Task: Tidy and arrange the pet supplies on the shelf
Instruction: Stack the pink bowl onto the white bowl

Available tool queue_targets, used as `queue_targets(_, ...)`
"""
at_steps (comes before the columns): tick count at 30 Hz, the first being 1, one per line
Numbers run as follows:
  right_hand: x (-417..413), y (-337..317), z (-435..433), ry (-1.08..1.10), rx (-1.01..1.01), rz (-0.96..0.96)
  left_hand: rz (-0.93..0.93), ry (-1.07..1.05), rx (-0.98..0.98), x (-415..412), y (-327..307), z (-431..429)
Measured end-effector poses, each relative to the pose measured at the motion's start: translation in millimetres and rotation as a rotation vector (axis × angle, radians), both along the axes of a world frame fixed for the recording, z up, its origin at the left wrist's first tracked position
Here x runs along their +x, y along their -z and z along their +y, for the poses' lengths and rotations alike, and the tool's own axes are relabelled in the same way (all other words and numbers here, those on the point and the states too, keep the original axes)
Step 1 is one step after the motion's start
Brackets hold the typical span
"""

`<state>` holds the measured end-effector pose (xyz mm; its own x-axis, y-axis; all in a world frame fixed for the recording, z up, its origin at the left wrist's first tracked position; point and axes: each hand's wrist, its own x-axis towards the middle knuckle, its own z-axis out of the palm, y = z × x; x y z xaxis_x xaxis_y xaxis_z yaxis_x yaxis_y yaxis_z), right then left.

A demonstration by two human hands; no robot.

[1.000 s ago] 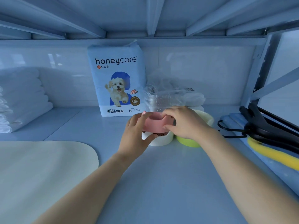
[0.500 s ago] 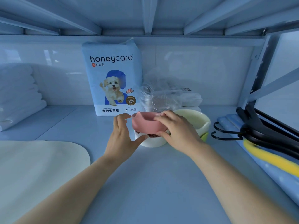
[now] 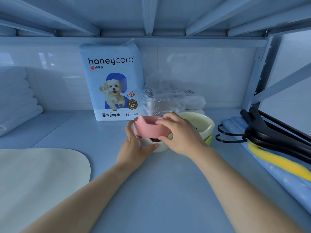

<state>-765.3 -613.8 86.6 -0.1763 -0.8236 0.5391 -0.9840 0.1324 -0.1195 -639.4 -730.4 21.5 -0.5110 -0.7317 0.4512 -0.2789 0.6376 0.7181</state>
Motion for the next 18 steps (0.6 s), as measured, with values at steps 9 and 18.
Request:
queue_targets(9, -0.7, -1.2, -0.5, -0.020, 0.015, -0.021, -0.034, -0.002, 0.052, 2.6, -2.0, 0.6)
queue_targets(18, 3.0, 0.9, 3.5, -0.075, -0.077, -0.005, -0.081, 0.107, 0.142, 20.6, -8.7, -11.9)
